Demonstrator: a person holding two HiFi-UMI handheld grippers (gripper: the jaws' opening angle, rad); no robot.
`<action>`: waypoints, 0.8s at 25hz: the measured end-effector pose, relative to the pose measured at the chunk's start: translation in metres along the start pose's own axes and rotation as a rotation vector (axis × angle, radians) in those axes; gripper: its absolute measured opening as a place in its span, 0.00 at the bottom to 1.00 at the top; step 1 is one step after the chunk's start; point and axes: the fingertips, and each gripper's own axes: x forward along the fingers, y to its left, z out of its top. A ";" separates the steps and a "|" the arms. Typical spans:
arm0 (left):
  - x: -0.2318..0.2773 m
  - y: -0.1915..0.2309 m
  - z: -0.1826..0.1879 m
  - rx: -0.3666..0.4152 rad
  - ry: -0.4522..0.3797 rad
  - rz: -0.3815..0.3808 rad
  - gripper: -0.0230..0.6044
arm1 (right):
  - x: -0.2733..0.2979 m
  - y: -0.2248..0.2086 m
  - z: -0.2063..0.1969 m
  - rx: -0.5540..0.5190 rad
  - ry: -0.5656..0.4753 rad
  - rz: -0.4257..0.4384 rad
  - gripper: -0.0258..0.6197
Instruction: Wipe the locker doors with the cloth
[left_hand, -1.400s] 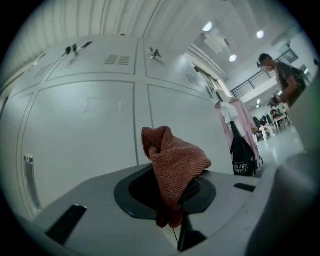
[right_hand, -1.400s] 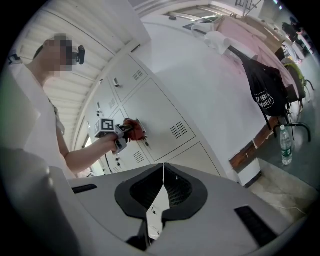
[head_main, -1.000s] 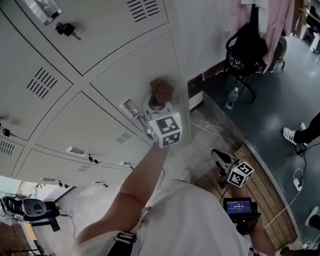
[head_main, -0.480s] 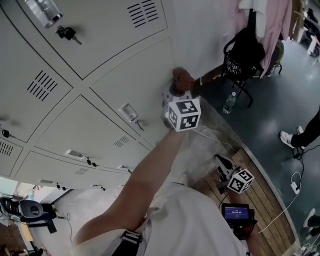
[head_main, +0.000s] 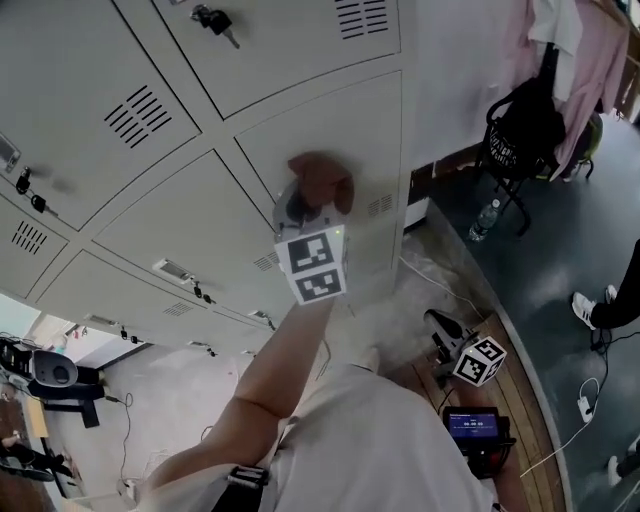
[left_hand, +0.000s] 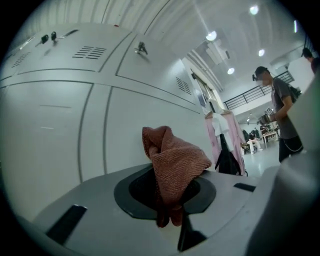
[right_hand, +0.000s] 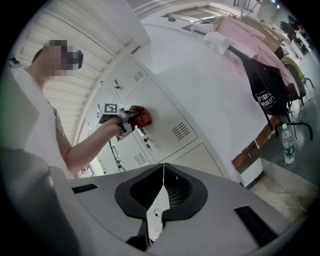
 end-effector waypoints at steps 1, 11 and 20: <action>-0.009 0.013 -0.001 -0.001 0.001 0.023 0.15 | 0.002 0.001 -0.001 -0.001 0.007 0.006 0.07; -0.045 0.067 0.006 0.174 -0.062 0.201 0.15 | 0.009 0.009 -0.016 0.003 0.048 0.028 0.07; 0.028 -0.043 0.037 0.315 -0.105 0.008 0.15 | -0.007 -0.007 -0.002 0.018 -0.020 -0.043 0.07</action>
